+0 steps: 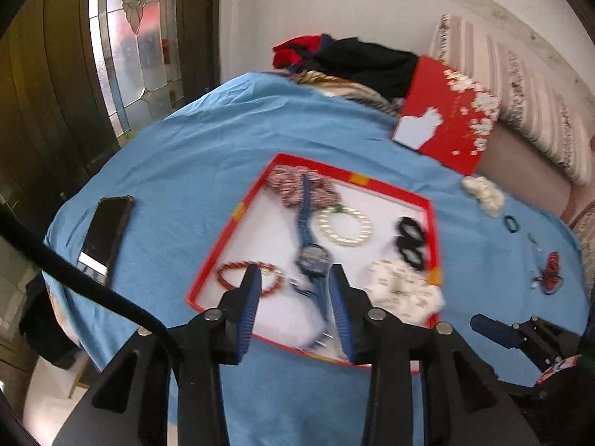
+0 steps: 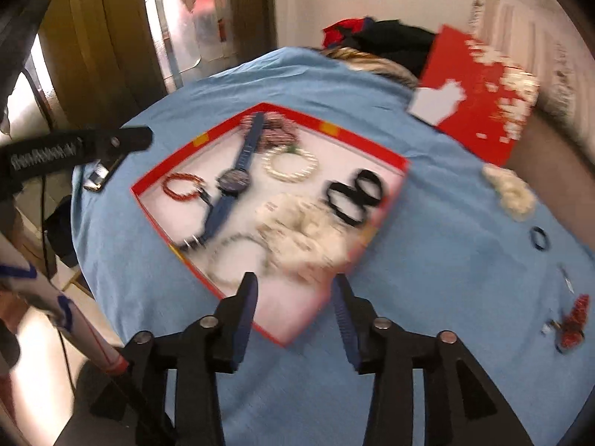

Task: Organize jewelry

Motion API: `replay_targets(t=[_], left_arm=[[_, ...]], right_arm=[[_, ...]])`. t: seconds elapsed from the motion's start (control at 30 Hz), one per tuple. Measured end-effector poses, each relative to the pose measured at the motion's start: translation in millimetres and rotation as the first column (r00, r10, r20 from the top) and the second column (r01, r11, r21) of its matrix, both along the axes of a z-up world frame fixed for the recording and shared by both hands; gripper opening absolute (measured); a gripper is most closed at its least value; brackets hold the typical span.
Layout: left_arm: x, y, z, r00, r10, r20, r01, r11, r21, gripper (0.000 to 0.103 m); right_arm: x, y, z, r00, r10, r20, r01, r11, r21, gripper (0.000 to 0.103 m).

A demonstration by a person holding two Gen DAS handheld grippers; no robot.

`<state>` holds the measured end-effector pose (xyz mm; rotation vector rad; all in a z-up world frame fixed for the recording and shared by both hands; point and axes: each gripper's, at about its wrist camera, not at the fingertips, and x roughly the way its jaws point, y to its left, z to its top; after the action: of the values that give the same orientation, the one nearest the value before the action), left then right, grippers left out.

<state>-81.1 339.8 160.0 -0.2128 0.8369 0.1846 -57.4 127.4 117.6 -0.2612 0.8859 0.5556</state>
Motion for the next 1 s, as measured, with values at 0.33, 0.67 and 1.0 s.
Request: replay_targets(t=[0.33,0.67,1.0], left_arm=[[-30,-116,4,0.993,-0.119,-0.007,0.118,0.992,-0.048,0.043],[-60,-218,-27,0.976,-0.208,-0.061,0.204,0.977,-0.067,0.046],[-80,-271,-43,0.946,-0.305,-0.107,0.309,0.951,0.017,0.048]], right_arm=[[-49,-135,-13,0.968,-0.246,0.040,0.247,0.969,-0.008,0.045],[-77,-237,-36,0.877,-0.479,-0.023,0.480,0.877,0.034,0.045],[-90,-268,-42,0.838,-0.545,-0.034,0.546,0.837,0.042,0.047]])
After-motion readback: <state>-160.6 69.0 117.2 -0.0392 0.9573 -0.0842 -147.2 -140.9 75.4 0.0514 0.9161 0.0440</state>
